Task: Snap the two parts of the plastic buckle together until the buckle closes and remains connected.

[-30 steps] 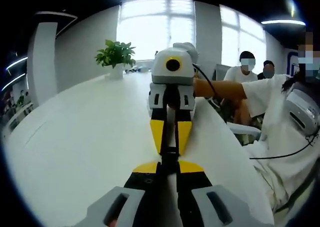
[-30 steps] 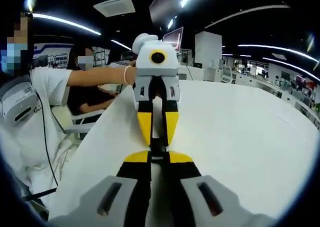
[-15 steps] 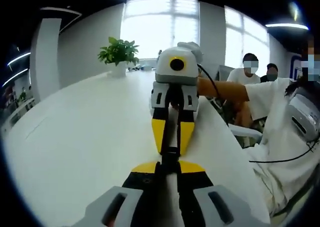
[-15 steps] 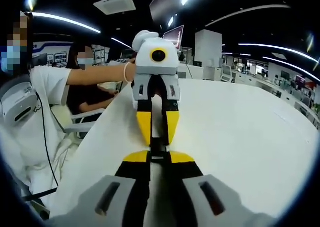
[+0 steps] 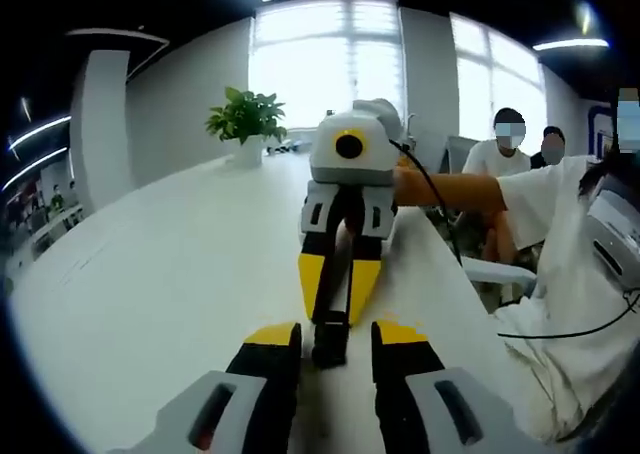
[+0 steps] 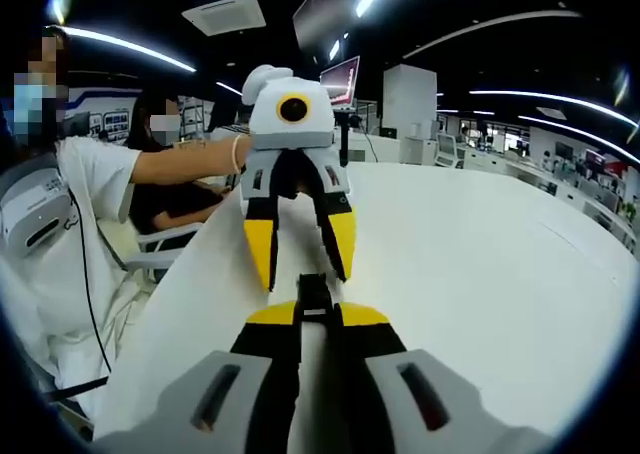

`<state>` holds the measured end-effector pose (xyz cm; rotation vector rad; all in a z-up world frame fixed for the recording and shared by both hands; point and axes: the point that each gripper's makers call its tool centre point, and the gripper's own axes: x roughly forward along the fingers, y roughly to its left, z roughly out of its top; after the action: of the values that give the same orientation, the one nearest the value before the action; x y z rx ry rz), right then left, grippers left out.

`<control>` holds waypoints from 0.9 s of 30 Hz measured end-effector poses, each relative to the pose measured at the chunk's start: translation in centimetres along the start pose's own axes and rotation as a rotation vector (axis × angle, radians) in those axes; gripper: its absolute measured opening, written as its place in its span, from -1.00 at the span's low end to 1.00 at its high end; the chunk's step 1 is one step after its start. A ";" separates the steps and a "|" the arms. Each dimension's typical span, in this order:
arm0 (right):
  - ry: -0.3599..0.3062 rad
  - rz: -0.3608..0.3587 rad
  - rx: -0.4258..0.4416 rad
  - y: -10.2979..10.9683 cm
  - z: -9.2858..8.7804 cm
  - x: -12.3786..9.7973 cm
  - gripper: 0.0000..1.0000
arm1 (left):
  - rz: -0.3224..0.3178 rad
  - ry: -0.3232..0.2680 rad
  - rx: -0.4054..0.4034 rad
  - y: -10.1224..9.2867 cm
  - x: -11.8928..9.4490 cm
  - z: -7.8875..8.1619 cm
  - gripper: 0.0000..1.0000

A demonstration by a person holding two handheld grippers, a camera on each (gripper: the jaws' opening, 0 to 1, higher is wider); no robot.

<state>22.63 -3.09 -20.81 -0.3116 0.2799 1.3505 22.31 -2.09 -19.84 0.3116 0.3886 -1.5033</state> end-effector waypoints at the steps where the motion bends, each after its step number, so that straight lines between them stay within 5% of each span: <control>1: 0.001 0.000 0.000 -0.1 0.0 0.1 -0.76 | 0.024 -0.002 0.003 0.2 -0.2 0.1 -0.44; 5: 0.009 0.001 0.000 -0.1 0.0 0.3 -0.77 | 0.125 -0.046 0.008 1.0 -1.1 0.7 -0.22; 12: 0.004 -0.008 -0.002 -0.1 0.0 0.3 -0.77 | 0.263 -0.185 -0.025 2.1 -3.3 2.1 -0.13; 15: 0.014 -0.014 -0.022 -0.3 0.1 0.2 -0.77 | 0.283 -0.194 -0.010 1.5 -4.3 2.2 -0.07; 23: -0.024 -0.030 -0.040 -1.1 2.0 -0.2 -0.77 | 0.350 -0.328 -0.062 0.5 -7.0 3.2 0.08; 27: -0.031 -0.036 -0.051 -1.6 2.7 -0.3 -0.77 | 0.407 -0.327 -0.069 0.5 -7.8 2.7 0.21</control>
<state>24.18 -2.66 -18.12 -0.3367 0.2131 1.3275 22.72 3.80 -14.01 0.0789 0.1055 -1.1124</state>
